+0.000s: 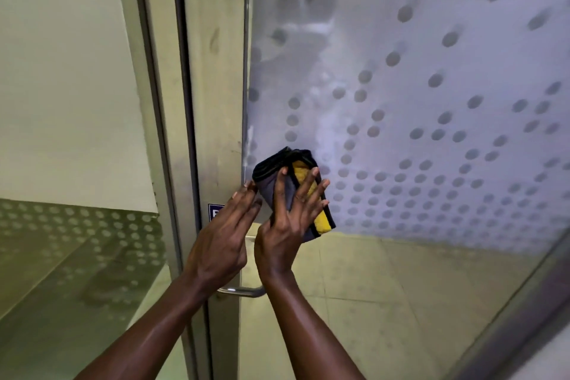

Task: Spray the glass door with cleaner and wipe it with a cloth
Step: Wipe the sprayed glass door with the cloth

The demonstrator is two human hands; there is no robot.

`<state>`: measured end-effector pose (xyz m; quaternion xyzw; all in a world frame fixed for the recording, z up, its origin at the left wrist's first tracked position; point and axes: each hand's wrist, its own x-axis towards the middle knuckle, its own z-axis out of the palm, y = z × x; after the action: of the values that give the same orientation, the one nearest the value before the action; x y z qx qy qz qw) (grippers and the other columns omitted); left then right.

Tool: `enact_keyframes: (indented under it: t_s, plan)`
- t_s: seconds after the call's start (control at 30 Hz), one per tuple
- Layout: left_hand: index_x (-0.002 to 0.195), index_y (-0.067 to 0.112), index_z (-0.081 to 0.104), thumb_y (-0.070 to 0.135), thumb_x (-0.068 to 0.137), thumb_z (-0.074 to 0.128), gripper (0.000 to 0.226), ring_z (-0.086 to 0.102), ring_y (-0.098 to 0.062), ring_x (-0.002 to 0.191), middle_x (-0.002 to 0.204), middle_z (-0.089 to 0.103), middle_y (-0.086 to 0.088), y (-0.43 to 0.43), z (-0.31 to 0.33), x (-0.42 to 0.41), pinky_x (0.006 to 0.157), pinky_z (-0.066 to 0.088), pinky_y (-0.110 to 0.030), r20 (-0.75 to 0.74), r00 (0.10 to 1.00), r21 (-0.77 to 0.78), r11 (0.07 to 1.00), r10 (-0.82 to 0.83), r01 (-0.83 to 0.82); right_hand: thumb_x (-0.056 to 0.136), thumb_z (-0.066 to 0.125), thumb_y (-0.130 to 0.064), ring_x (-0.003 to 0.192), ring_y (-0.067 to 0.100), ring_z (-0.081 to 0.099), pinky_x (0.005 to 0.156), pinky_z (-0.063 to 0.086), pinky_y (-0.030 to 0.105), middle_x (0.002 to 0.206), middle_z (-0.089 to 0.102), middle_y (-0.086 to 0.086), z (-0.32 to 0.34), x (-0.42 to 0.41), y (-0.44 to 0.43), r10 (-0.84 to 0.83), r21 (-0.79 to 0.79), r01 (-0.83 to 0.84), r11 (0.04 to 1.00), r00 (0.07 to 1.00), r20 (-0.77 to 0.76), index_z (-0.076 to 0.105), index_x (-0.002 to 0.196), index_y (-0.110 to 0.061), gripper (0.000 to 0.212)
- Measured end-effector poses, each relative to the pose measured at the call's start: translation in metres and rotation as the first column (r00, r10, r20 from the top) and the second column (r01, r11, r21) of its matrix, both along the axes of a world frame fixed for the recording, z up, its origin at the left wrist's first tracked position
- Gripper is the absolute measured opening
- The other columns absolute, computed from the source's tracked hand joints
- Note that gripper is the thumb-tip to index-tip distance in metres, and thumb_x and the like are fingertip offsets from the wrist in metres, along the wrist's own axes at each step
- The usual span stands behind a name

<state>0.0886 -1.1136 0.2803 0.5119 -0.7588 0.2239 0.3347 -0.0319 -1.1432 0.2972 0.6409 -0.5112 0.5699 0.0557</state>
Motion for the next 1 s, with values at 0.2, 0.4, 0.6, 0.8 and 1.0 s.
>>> enact_keyframes:
  t_s: [0.2,0.4,0.6,0.8,1.0]
  plan:
    - [0.121,0.0,0.079,0.012,0.085,0.056,0.044,0.08,-0.038,0.111,0.12,0.081,-0.018,0.046,-0.007,-0.002,0.106,0.053,-0.043,-0.046,0.999,-0.085,0.996,0.004,-0.008,0.064,0.047,0.023,0.173,0.034,-0.003,0.136,0.022,0.067,0.186,0.004,0.006,-0.03,-0.021,0.026,0.2,0.137,-0.173,0.975,0.955,-0.219,0.026,0.173,-0.036,0.126]
    - [0.117,0.008,0.071,0.03,0.092,0.086,0.038,0.068,-0.03,0.105,0.117,0.071,-0.008,0.076,-0.008,-0.033,0.09,0.055,-0.041,-0.183,0.978,-0.16,0.984,-0.106,0.076,0.087,0.048,0.005,0.153,0.007,0.053,0.122,0.052,0.045,0.165,0.055,-0.016,-0.029,-0.092,0.053,0.531,0.345,-0.516,0.784,0.845,0.056,0.059,0.155,-0.041,0.084]
    - [0.12,0.022,0.078,0.047,0.085,0.088,0.044,0.054,-0.028,0.147,0.143,0.07,0.001,0.133,-0.028,-0.03,0.121,0.039,-0.045,-0.154,0.981,0.094,0.986,-0.121,0.136,0.094,0.049,-0.003,0.097,-0.011,0.071,0.086,0.052,0.016,0.106,0.076,-0.034,-0.039,-0.13,0.121,0.737,0.682,-0.623,0.384,0.651,0.18,0.07,0.143,-0.034,0.061]
    - [0.098,0.022,0.075,0.047,0.088,0.075,0.027,0.067,-0.023,0.098,0.094,0.074,0.005,0.128,-0.016,-0.027,0.103,0.042,-0.039,-0.145,0.981,0.178,0.972,-0.13,0.155,0.105,0.065,-0.022,0.116,0.007,0.071,0.105,0.057,0.042,0.124,0.076,-0.018,-0.032,-0.157,0.112,0.751,0.746,-0.576,0.335,0.641,0.157,0.065,0.128,-0.049,0.036]
    - [0.1,0.027,0.064,0.046,0.089,0.068,0.023,0.062,-0.024,0.082,0.092,0.066,0.009,0.151,-0.012,-0.023,0.074,0.05,-0.041,-0.263,0.965,0.323,0.94,-0.02,0.108,0.101,0.08,-0.023,0.096,0.004,0.075,0.085,0.06,0.035,0.108,0.081,-0.019,-0.062,-0.183,0.125,0.729,0.664,-0.627,0.407,0.661,0.177,0.073,0.115,-0.041,0.025]
